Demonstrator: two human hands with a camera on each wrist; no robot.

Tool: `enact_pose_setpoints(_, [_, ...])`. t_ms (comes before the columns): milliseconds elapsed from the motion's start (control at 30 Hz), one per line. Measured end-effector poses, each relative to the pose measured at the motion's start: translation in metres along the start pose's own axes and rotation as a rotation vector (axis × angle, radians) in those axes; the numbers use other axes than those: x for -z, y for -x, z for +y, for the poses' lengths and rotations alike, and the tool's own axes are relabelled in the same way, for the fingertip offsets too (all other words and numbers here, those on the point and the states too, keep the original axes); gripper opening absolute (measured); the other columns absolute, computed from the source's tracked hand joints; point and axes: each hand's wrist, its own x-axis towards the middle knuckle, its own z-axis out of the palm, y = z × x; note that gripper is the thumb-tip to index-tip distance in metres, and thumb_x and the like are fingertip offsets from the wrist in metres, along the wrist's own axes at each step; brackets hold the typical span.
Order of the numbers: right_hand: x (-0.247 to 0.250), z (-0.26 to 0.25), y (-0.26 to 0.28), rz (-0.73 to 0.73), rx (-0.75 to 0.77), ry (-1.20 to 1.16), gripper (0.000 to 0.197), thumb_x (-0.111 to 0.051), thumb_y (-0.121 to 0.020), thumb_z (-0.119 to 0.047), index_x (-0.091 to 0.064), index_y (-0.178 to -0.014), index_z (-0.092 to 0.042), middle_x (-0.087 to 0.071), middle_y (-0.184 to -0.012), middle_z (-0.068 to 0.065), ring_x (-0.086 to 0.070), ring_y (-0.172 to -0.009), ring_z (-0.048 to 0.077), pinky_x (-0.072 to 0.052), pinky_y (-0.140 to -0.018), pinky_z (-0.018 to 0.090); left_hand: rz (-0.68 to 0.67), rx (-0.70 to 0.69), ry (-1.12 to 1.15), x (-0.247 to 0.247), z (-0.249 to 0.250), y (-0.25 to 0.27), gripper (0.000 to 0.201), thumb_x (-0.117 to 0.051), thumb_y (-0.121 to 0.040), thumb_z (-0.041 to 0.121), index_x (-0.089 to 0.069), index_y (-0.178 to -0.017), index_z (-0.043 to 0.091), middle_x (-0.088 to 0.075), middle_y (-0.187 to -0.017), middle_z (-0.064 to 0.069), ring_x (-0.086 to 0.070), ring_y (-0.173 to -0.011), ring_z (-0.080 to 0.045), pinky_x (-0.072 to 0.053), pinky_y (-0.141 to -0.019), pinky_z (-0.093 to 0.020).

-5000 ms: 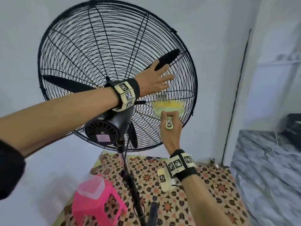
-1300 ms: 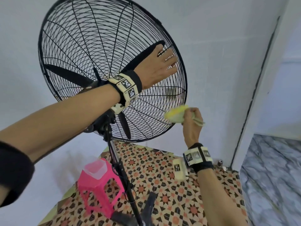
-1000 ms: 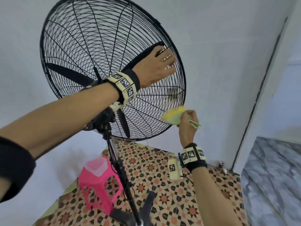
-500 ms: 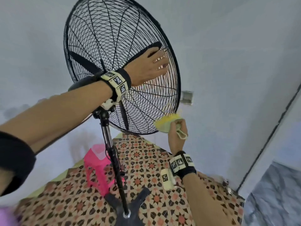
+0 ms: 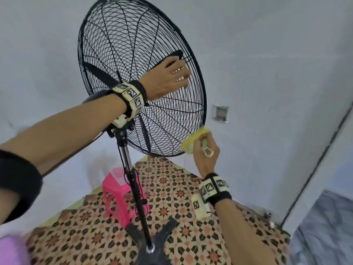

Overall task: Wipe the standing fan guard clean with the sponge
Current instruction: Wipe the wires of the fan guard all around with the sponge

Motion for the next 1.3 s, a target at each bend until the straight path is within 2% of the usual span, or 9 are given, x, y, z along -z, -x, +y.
enact_pose_setpoints(100, [0.002,-0.012,-0.024,-0.012,0.163,0.056,0.016,-0.062,-0.085,-0.006,-0.052,-0.085,-0.018,-0.057,-0.078,0.001,-0.054,-0.065,0.014,-0.041,-0.054,0.021,-0.013,-0.002,0.001,0.0,0.001,0.0,0.049,-0.061,-0.084,0.0,-0.043,-0.127,0.013,-0.043,-0.14,-0.015,-0.038,-0.136,-0.039,-0.03,-0.12,-0.06])
enact_pose_setpoints(233, [0.014,0.022,0.002,-0.318,0.261,0.435,0.01,-0.056,-0.091,-0.027,-0.054,-0.099,-0.021,-0.052,-0.084,-0.005,-0.051,-0.065,0.012,-0.038,-0.054,0.024,-0.026,0.019,-0.015,-0.002,-0.001,0.001,0.048,-0.066,-0.084,0.001,-0.046,-0.125,0.014,-0.043,-0.138,-0.013,-0.038,-0.135,-0.037,-0.031,-0.121,-0.058])
enact_pose_setpoints(400, [0.012,-0.001,-0.03,-0.085,0.436,0.5,0.013,-0.068,-0.09,-0.015,-0.057,-0.097,-0.011,-0.054,-0.089,0.001,-0.048,-0.066,0.015,-0.039,-0.048,0.022,0.011,-0.008,-0.015,-0.006,-0.002,0.002,0.044,-0.06,-0.087,0.0,-0.046,-0.126,0.013,-0.041,-0.138,-0.013,-0.039,-0.135,-0.038,-0.032,-0.12,-0.058])
enact_pose_setpoints(600, [0.003,0.045,0.025,-0.288,0.331,0.557,0.016,-0.063,-0.092,-0.016,-0.052,-0.104,-0.016,-0.049,-0.087,-0.003,-0.045,-0.066,0.015,-0.041,-0.05,0.029,0.053,-0.006,0.0,-0.011,-0.006,0.006,0.042,-0.059,-0.089,-0.001,-0.046,-0.127,0.011,-0.041,-0.139,-0.015,-0.037,-0.135,-0.039,-0.031,-0.12,-0.059])
enact_pose_setpoints(867, [-0.001,-0.041,-0.029,0.214,0.236,0.128,0.008,-0.064,-0.087,-0.006,-0.057,-0.089,-0.011,-0.058,-0.079,-0.001,-0.052,-0.062,0.006,-0.04,-0.051,0.017,0.081,-0.018,0.028,-0.013,-0.007,0.007,0.045,-0.063,-0.087,-0.002,-0.046,-0.126,0.014,-0.044,-0.138,-0.013,-0.038,-0.133,-0.037,-0.029,-0.122,-0.056])
enact_pose_setpoints(967, [0.002,-0.067,-0.064,0.444,0.0,-0.169,0.007,-0.056,-0.09,-0.007,-0.054,-0.085,-0.01,-0.055,-0.068,-0.012,-0.051,-0.057,0.001,-0.048,-0.049,0.032,0.082,-0.025,0.044,-0.012,-0.008,0.005,0.046,-0.063,-0.086,0.0,-0.048,-0.126,0.015,-0.043,-0.138,-0.012,-0.038,-0.133,-0.036,-0.027,-0.122,-0.055])
enact_pose_setpoints(1033, [0.0,-0.074,-0.071,0.417,-0.114,-0.22,0.011,-0.053,-0.094,-0.012,-0.053,-0.084,-0.007,-0.053,-0.067,-0.012,-0.05,-0.057,0.001,-0.047,-0.05,0.037,0.085,-0.035,0.055,-0.011,-0.007,0.004,0.046,-0.062,-0.086,0.0,-0.049,-0.127,0.014,-0.045,-0.138,-0.013,-0.039,-0.134,-0.037,-0.027,-0.121,-0.055])
enact_pose_setpoints(1167, [-0.013,-0.081,-0.043,0.13,-0.134,-0.269,0.015,-0.053,-0.1,-0.015,-0.056,-0.086,-0.011,-0.06,-0.074,-0.005,-0.055,-0.064,0.002,-0.045,-0.053,0.025,0.074,-0.029,0.06,-0.011,-0.007,0.002,0.049,-0.064,-0.084,0.001,-0.049,-0.128,0.016,-0.048,-0.14,-0.012,-0.04,-0.134,-0.036,-0.029,-0.121,-0.054])
enact_pose_setpoints(1300, [-0.021,-0.072,-0.047,0.525,-0.196,-0.279,0.006,-0.053,-0.098,-0.014,-0.055,-0.096,-0.008,-0.061,-0.073,-0.004,-0.054,-0.057,0.006,-0.047,-0.052,0.028,0.072,-0.061,0.106,-0.012,-0.01,0.0,0.047,-0.049,-0.084,0.0,-0.049,-0.129,0.013,-0.047,-0.142,-0.013,-0.04,-0.135,-0.038,-0.027,-0.123,-0.055])
